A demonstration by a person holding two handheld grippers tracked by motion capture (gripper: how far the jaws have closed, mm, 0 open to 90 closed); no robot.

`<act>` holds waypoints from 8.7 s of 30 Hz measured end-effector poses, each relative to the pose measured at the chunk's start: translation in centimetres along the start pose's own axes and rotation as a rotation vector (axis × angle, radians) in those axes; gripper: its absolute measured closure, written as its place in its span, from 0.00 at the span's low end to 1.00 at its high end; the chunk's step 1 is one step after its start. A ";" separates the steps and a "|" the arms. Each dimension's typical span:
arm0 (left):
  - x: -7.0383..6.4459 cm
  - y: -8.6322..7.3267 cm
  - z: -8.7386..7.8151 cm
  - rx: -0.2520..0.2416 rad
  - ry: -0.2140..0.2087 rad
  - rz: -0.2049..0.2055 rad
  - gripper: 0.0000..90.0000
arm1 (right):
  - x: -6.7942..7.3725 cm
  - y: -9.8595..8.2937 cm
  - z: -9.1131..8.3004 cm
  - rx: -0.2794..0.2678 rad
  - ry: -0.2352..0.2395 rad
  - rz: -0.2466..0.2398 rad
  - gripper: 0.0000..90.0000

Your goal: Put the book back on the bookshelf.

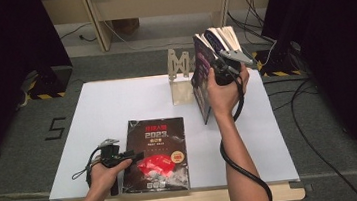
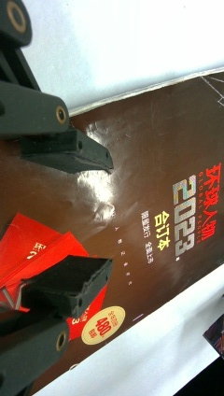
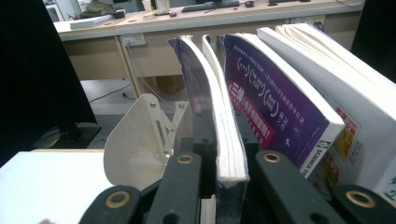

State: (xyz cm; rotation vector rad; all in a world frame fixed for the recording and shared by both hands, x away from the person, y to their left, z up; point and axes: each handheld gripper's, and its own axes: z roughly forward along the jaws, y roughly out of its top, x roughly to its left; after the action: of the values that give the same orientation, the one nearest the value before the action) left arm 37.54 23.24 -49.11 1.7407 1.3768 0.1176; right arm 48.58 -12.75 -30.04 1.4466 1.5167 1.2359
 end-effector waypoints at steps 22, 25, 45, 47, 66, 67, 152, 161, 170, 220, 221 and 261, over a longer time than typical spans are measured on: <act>0.0 0.0 0.0 0.000 0.001 0.002 0.50 | 0.0 0.5 1.4 -0.003 -0.006 0.005 0.94; 0.0 0.0 0.0 0.000 0.000 0.002 0.50 | 0.1 0.7 1.5 0.002 -0.008 0.009 0.94; 0.1 0.0 0.0 0.000 -0.003 0.000 0.50 | 0.1 0.9 3.0 0.005 -0.022 0.007 0.94; 0.1 0.0 0.0 0.000 -0.003 0.001 0.50 | 0.1 0.9 3.2 0.005 -0.022 0.010 0.94; 0.1 0.0 0.0 0.001 -0.006 0.000 0.50 | 0.4 1.5 4.2 -0.011 -0.043 0.014 0.94; 0.1 0.0 0.0 0.001 -0.006 -0.001 0.50 | 0.4 1.5 4.2 -0.009 -0.045 0.017 0.94; 0.2 0.0 0.0 0.001 -0.004 0.003 0.50 | -0.2 2.2 4.5 0.053 -0.052 -0.019 0.94; 0.2 0.0 -0.1 0.000 -0.003 0.003 0.50 | -0.1 1.6 5.3 0.053 -0.061 -0.017 0.94; 0.2 0.0 -0.1 0.001 -0.002 0.005 0.50 | -0.1 1.7 5.5 0.059 -0.069 -0.033 0.93; 0.0 0.0 0.1 -0.007 0.009 0.013 0.50 | -2.7 -0.4 -0.7 0.044 -0.124 -0.077 0.78; 0.0 0.0 0.1 -0.006 0.009 0.013 0.50 | -2.7 -0.6 -0.8 0.045 -0.123 -0.076 0.78; 1.6 1.5 -0.6 -0.066 0.103 0.007 0.51 | -3.3 -7.9 -2.0 0.291 0.019 0.024 0.72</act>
State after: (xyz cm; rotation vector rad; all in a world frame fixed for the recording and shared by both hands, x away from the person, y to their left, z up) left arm 38.87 24.89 -48.41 1.7044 1.4255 0.2571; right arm 44.61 -15.75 -37.29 1.6450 1.7524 1.0771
